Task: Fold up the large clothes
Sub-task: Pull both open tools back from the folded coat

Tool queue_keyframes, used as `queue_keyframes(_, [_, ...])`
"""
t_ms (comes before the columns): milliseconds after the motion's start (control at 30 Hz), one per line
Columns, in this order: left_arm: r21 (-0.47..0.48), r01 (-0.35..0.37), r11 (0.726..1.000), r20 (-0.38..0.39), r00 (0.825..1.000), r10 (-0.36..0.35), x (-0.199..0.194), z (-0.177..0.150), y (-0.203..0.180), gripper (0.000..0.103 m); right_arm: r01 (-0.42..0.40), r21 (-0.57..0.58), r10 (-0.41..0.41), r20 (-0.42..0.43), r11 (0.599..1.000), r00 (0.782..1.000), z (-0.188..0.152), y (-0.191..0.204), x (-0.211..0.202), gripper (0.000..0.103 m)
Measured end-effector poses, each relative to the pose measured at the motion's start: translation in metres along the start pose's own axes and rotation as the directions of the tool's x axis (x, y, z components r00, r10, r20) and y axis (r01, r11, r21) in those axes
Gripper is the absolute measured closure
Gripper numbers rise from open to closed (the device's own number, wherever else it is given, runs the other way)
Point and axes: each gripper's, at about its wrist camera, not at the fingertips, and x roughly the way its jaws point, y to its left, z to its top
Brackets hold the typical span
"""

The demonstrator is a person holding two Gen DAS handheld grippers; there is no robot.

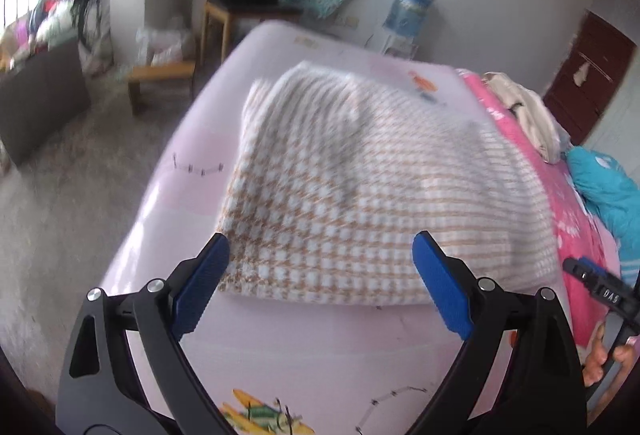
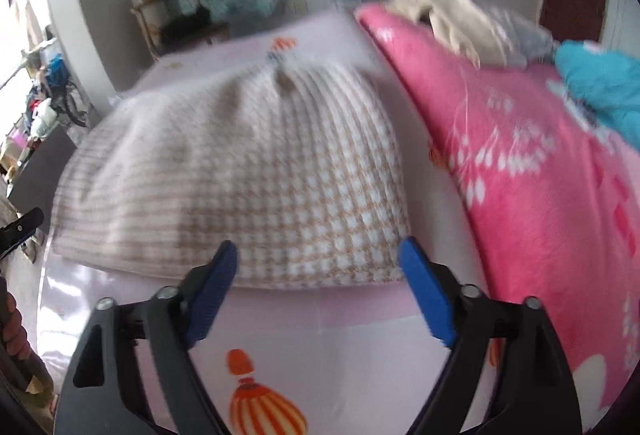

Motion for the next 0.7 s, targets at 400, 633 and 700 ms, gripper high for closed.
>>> queue_keyframes(400, [0.070,-0.068,0.995,0.172,0.984,0.055,-0.084,0.006,-0.051,0.008,0.048,-0.084,-0.014,0.363,0.995,0.932,0.012,0.045,-0.107,0.006])
queue_keyframes(633, [0.099,-0.142,0.985,0.202,0.972,0.120,-0.097,0.006,-0.070,0.008,0.020,-0.094,0.018,0.388,0.995,0.921,0.003,0.055,-0.133,0.006])
queue_keyframes(700, [0.088,-0.137,0.987,0.207,0.971,0.117,-0.100,0.006,-0.072,0.008,0.005,-0.091,0.032,0.400,0.996,0.916,-0.003,0.055,-0.137,0.006])
